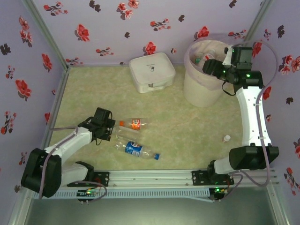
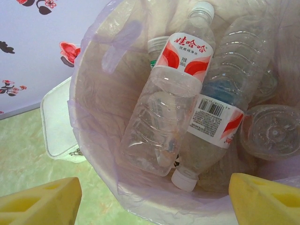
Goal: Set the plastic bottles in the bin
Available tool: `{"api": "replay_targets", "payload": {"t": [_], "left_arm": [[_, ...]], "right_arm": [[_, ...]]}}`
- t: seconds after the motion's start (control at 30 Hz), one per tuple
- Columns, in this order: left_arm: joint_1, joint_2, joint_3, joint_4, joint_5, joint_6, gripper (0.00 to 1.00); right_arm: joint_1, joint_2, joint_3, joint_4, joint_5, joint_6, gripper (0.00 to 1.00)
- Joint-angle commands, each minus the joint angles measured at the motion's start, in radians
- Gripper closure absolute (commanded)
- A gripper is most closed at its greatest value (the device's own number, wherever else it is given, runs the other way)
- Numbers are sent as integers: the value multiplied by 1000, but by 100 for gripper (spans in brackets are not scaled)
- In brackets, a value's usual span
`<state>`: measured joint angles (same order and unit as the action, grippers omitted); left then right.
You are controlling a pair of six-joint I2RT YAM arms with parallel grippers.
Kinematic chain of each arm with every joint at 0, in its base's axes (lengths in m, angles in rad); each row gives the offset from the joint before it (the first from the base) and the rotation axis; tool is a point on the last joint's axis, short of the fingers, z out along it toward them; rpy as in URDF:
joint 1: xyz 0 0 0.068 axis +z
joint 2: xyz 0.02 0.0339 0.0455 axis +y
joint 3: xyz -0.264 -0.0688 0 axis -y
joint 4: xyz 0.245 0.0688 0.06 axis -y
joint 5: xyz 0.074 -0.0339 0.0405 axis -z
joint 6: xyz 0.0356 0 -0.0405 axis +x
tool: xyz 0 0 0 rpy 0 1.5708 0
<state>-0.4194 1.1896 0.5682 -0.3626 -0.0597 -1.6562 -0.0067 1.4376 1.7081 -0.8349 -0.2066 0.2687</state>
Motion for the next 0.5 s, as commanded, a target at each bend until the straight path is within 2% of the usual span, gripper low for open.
{"api": "replay_targets", "payload": {"t": [0.0, 0.3, 0.47], "left_arm": [[7, 1, -23, 44, -25, -28, 40], [6, 15, 3, 23, -49, 6, 67], [8, -35, 72, -62, -85, 52, 68]], "right_arm": [[1, -15, -17, 6, -28, -27, 17], [2, -20, -21, 24, -86, -20, 17], [2, -37, -11, 23, -122, -22, 19]]}}
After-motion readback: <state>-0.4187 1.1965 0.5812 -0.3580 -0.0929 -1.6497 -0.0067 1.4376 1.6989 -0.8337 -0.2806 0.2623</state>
